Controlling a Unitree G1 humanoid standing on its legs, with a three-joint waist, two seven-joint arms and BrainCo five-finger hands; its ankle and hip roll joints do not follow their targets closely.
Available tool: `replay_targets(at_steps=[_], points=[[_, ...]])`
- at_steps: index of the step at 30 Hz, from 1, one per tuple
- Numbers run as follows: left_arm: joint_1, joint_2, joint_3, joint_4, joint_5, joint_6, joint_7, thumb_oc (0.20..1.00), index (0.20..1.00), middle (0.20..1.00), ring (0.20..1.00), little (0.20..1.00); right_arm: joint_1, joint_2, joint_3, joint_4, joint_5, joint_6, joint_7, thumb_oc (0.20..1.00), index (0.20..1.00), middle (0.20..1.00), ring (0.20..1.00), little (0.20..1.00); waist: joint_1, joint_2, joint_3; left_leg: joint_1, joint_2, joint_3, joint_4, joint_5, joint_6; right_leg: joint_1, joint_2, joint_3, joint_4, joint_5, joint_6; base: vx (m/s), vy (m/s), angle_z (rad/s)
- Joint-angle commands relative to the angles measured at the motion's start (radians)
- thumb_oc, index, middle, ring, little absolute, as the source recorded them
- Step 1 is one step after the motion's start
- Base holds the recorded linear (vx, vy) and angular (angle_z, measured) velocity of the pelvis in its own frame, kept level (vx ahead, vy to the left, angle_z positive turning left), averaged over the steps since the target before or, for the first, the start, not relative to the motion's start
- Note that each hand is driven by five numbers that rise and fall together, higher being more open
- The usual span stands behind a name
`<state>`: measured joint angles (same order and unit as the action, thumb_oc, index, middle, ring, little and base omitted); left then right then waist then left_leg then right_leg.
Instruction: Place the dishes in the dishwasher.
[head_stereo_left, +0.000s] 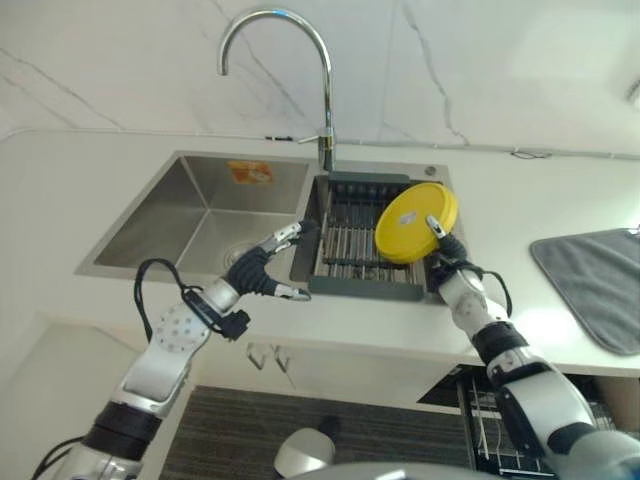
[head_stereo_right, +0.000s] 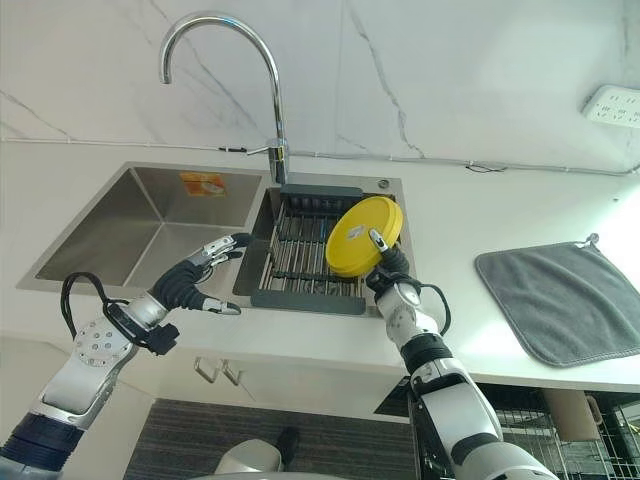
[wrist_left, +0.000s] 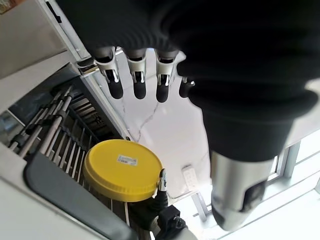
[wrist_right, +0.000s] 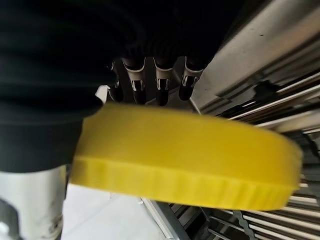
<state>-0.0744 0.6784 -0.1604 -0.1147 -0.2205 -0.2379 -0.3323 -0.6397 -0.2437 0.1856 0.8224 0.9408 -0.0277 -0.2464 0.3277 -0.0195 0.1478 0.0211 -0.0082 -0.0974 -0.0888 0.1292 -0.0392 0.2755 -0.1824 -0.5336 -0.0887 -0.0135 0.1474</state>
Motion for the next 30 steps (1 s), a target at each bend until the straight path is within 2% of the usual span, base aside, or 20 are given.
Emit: replay_targets(at_steps=[1,2,3,6,16,26,27,30], points=[[-0.047,0.029,-0.030,0.008,-0.065,-0.040,0.006,1.000,1.000,1.000,1.000,1.000,-0.086,-0.048,0.016,-0.002,-0.038,-0.010,-0.013,0.583,0.583,0.583,0.583,0.583,0.037,0.022,-0.044,0.051,0.000,-0.040,0.002,-0.069,0.026,-0.051,-0.037,0.030,0.076,0.063,-0.002,0.01,0.007,0.08],[-0.049,0.028,-0.031,0.003,-0.063,-0.032,0.007,1.000,1.000,1.000,1.000,1.000,-0.091,-0.054,0.015,-0.001,-0.056,-0.005,-0.026,0.354,0.354,0.354,0.354,0.354,0.037,0.021,-0.042,0.052,0.000,-0.041,0.002,-0.069,0.026,-0.052,-0.037,0.030,0.078,0.062,-0.002,0.00,0.000,0.00],[-0.048,0.029,-0.031,0.003,-0.063,-0.033,0.007,1.000,1.000,1.000,1.000,1.000,-0.093,-0.058,0.016,-0.001,-0.073,-0.001,-0.032,0.200,0.200,0.200,0.200,0.200,0.037,0.022,-0.041,0.052,0.000,-0.041,0.002,-0.069,0.026,-0.052,-0.037,0.030,0.079,0.062,-0.002,0.00,0.000,0.00],[-0.045,0.033,-0.036,0.012,-0.066,-0.047,0.010,1.000,1.000,1.000,1.000,1.000,-0.108,-0.071,0.024,0.014,-0.094,-0.005,-0.046,0.200,0.200,0.200,0.200,0.200,0.042,0.022,-0.037,0.051,-0.001,-0.047,0.002,-0.068,0.026,-0.053,-0.036,0.032,0.080,0.060,-0.002,0.00,0.000,0.00],[-0.039,0.031,-0.049,0.008,-0.070,-0.038,0.006,1.000,1.000,1.000,1.000,1.000,-0.123,-0.082,0.027,0.002,-0.144,-0.027,-0.088,0.200,0.200,0.200,0.200,0.200,0.038,0.025,-0.032,0.056,0.002,-0.044,0.002,-0.071,0.025,-0.050,-0.031,0.035,0.078,0.055,-0.002,0.00,0.000,0.00],[-0.008,0.010,-0.079,0.004,-0.060,-0.042,0.026,1.000,1.000,1.000,1.000,1.000,-0.102,-0.069,0.032,-0.147,-0.275,-0.166,-0.178,0.200,0.200,0.200,0.200,0.200,0.015,0.032,-0.029,0.063,0.007,-0.025,0.002,-0.075,0.028,-0.056,-0.030,0.055,0.076,0.054,-0.004,0.00,0.001,0.00],[0.002,0.002,-0.087,0.004,-0.051,-0.044,0.037,1.000,1.000,1.000,1.000,1.000,-0.092,-0.071,0.038,-0.217,-0.301,-0.205,-0.186,0.200,0.200,0.200,0.200,0.200,0.007,0.032,-0.027,0.063,0.009,-0.019,0.002,-0.076,0.027,-0.057,-0.028,0.061,0.073,0.054,-0.004,-0.03,0.014,-0.04],[0.022,-0.008,-0.085,0.000,-0.045,-0.043,0.058,1.000,1.000,1.000,1.000,1.000,-0.063,-0.072,0.044,-0.345,-0.343,-0.220,-0.196,0.200,0.200,0.200,0.200,0.200,-0.008,0.032,-0.028,0.065,0.011,-0.008,0.002,-0.080,0.027,-0.060,-0.025,0.070,0.067,0.054,-0.006,-0.04,0.018,-0.10]])
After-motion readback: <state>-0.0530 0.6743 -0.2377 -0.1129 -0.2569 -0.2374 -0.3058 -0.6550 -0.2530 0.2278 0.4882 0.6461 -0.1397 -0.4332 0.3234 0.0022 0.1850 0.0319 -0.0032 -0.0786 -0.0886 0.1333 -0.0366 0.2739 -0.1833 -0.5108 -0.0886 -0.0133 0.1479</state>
